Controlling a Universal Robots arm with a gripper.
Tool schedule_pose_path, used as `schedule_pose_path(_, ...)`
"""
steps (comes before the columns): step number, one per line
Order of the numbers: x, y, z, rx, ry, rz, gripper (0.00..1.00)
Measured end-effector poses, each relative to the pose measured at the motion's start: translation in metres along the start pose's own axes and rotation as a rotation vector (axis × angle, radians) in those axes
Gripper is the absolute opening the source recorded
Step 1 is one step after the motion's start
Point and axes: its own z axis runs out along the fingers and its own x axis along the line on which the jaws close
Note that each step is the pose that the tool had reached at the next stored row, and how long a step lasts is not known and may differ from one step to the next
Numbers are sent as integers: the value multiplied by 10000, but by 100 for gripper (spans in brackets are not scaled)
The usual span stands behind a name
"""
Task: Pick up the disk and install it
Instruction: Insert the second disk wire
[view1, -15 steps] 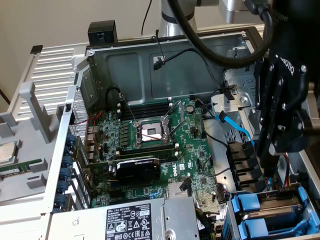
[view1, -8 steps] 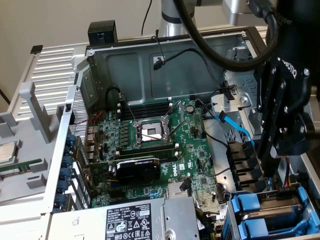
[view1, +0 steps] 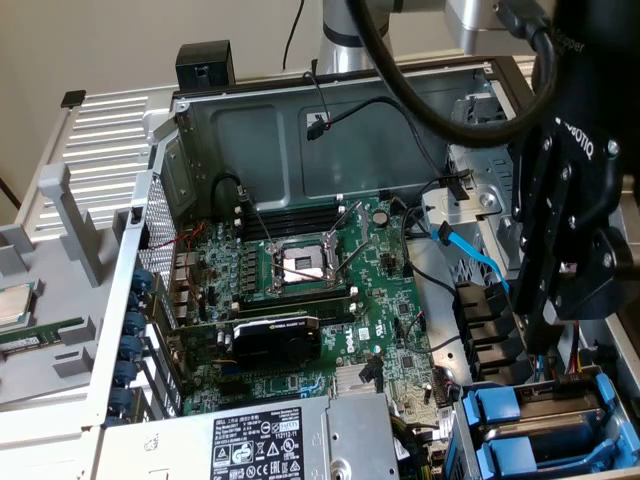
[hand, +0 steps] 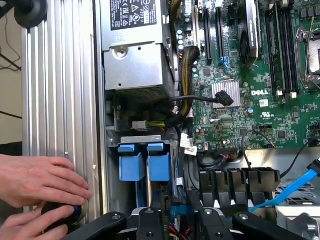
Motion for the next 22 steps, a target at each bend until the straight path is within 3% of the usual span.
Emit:
schedule_pose_path(7,11,-6,56,-23,-98,-8,33)
schedule_pose_path(22,7,-10,105,-58,-160,-13,31)
